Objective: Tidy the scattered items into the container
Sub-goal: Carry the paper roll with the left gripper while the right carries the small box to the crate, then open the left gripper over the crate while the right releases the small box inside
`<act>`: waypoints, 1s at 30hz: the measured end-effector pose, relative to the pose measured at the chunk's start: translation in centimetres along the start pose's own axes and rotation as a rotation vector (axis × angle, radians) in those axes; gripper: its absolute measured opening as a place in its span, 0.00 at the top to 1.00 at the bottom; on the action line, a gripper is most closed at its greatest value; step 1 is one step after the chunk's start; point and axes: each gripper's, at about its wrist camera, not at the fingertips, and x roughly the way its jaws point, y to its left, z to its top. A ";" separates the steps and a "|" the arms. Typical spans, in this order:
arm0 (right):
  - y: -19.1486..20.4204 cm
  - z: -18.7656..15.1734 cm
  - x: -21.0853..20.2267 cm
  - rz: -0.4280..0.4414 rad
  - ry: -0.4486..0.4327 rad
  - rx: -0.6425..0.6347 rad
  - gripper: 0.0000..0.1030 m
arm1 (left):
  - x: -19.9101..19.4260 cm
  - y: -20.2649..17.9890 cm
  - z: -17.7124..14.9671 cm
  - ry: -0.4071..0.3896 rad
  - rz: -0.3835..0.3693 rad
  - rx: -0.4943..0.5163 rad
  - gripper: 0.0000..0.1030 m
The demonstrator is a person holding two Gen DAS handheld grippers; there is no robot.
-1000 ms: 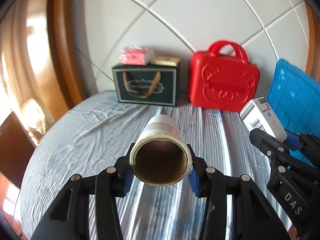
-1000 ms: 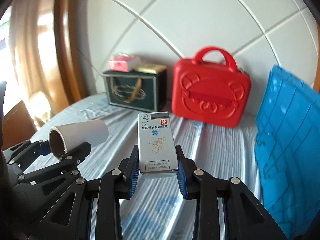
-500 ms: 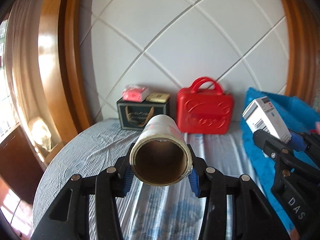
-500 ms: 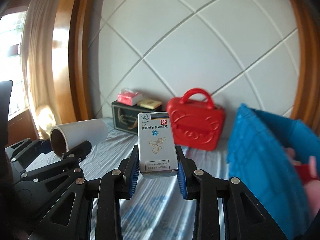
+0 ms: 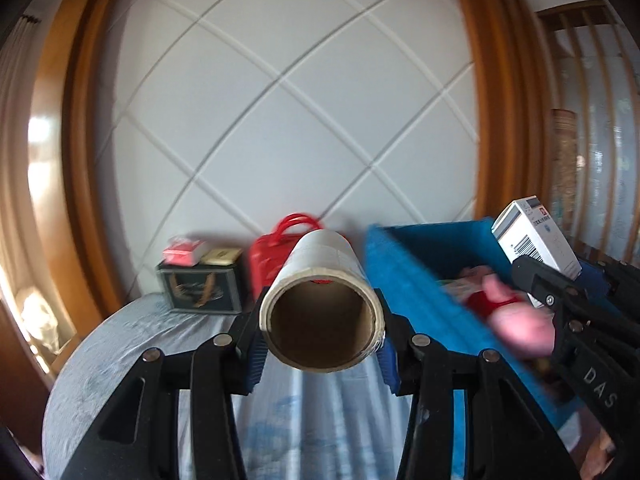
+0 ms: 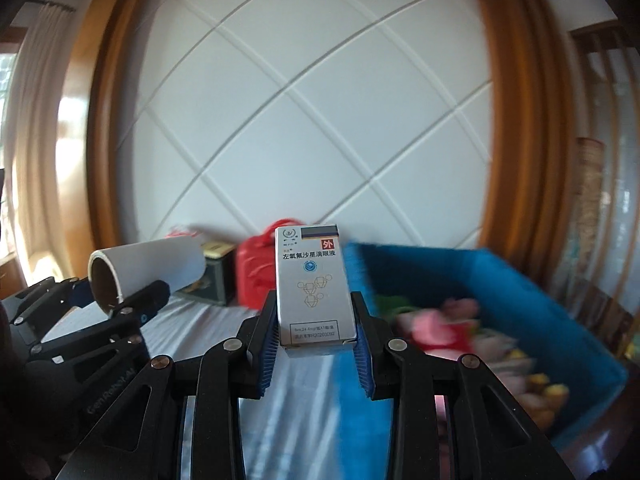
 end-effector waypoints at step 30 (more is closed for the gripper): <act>-27.5 -9.5 6.5 0.193 0.397 -0.011 0.69 | 8.8 -30.3 -4.5 0.360 0.021 0.093 0.57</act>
